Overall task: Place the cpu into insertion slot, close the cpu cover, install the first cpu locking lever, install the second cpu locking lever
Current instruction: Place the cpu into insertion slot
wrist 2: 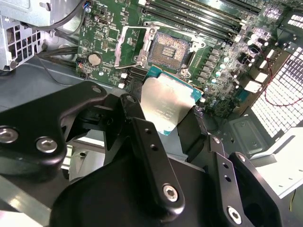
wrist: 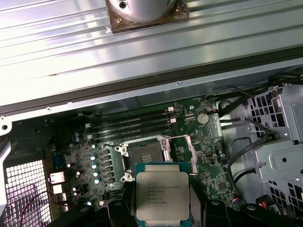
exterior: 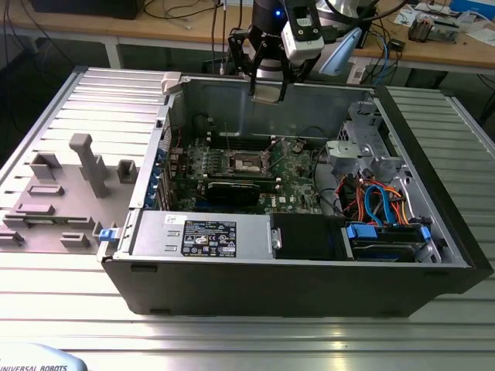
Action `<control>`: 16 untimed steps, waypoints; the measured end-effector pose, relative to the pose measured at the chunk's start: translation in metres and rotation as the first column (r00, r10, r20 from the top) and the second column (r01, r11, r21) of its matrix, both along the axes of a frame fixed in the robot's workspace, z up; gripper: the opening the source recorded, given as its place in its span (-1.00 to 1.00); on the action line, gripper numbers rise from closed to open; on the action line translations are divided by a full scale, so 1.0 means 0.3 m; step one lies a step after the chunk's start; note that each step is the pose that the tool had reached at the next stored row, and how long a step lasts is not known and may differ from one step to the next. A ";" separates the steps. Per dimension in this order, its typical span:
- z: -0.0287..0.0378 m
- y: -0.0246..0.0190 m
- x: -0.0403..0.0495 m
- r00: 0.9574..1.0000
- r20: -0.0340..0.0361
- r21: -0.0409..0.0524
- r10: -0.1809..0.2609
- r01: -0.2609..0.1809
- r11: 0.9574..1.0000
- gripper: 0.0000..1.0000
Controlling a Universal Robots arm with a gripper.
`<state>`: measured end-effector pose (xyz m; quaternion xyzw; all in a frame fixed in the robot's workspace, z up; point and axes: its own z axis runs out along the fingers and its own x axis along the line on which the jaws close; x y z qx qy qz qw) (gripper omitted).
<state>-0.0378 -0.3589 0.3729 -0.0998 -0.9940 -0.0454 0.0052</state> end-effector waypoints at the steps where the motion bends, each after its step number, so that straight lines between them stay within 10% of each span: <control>1: 0.000 0.000 0.000 1.000 0.000 0.000 0.000 0.000 1.000 0.08; 16: 0.000 0.000 -0.001 0.999 0.000 0.000 -0.032 0.032 0.999 0.08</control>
